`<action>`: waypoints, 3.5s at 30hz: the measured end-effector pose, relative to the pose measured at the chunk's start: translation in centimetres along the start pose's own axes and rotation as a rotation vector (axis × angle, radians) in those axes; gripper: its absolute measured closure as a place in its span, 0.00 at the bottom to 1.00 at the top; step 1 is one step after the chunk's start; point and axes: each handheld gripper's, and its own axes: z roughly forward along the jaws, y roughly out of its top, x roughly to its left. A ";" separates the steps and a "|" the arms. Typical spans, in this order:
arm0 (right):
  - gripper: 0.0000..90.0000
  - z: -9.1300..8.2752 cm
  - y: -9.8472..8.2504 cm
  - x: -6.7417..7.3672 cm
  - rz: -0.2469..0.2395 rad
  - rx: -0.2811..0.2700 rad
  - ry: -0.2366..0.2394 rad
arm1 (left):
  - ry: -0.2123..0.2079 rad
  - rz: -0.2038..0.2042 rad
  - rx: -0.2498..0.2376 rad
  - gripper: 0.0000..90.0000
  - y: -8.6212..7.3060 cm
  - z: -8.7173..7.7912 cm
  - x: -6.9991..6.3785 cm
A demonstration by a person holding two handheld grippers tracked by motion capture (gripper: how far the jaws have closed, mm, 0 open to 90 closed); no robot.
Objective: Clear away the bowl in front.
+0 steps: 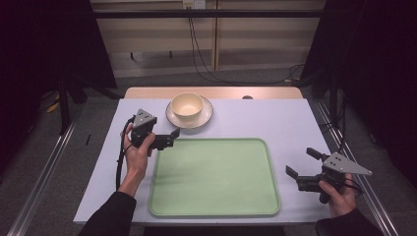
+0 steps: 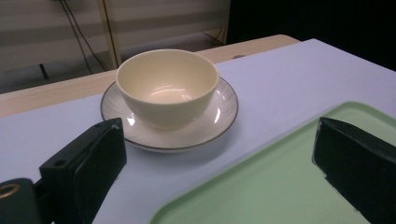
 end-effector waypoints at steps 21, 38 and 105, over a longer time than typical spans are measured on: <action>0.01 -0.2 -0.1 -0.2 0.007 -0.001 -0.002 | 0.040 0.021 0.076 0.09 2.4 4.7 1.8; 0.01 -0.2 -0.1 -0.3 0.004 -0.010 -0.006 | 0.107 0.029 0.125 0.11 4.1 9.0 3.1; 0.01 -0.2 -0.2 -0.5 0.002 0.000 0.005 | 0.147 -0.266 0.449 0.88 2.3 15.8 5.5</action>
